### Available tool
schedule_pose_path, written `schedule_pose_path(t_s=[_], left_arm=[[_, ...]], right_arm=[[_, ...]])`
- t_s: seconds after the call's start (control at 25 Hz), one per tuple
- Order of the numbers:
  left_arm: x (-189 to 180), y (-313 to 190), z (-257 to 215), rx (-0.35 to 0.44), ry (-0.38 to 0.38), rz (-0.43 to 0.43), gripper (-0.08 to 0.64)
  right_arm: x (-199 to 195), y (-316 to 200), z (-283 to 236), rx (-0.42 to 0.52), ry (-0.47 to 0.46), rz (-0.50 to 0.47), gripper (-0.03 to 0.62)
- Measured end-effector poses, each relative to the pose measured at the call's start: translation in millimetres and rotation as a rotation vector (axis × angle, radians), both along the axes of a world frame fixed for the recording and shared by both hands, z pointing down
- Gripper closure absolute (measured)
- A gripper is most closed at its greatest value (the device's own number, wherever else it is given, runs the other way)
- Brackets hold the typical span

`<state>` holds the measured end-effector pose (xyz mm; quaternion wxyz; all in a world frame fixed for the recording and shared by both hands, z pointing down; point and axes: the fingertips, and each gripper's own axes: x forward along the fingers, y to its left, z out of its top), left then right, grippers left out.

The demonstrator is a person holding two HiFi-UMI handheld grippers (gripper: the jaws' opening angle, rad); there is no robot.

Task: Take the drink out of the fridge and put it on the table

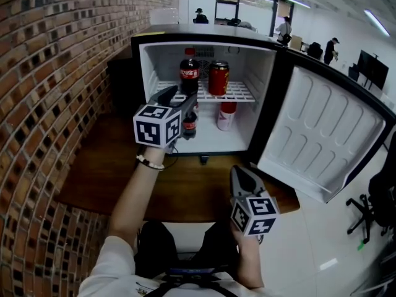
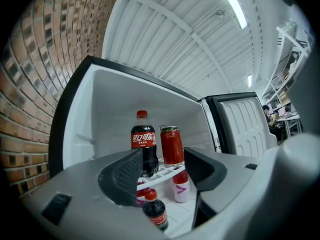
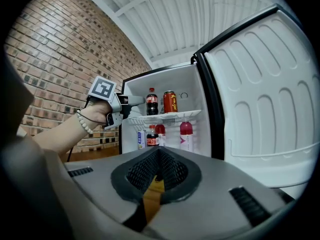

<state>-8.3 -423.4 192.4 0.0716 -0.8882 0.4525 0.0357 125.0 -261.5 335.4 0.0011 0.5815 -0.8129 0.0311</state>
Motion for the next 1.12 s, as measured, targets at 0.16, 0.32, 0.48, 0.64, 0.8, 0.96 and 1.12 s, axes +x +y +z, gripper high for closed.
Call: schedule_pose_path(t_s=[0.16,0.32,0.48,0.64,0.8,0.96,1.12], left_arm=[[8,-23,-9,-0.027,-0.018,-0.01,0.179],[11,-48,-17,-0.045,-0.035,-0.037,0.143],[8,-76,-22,-0.073,-0.038,-0.072,0.14],[10,-93,-28,-0.091,-0.039,-0.072,0.14],[16,-102,-29,-0.105,-0.059,-0.054,0.175],[21,-102,-31,-0.094,-0.073,-0.051,0.212],[20,-104,-32,-0.097,-0.062,-0.052,0.241]], right_arm=[[8,-1,0,0.0,-0.013,0.011,0.604],[18,-1,-1,0.002,-0.023,0.023,0.604],[29,-1,-1,0.001,-0.034,0.039,0.604],[33,-2,-4,0.009,-0.042,0.046,0.604],[33,-3,-3,0.007,-0.043,0.044,0.604],[36,-3,-2,0.007,-0.044,0.051,0.604],[37,-3,-3,0.007,-0.046,0.053,0.604]])
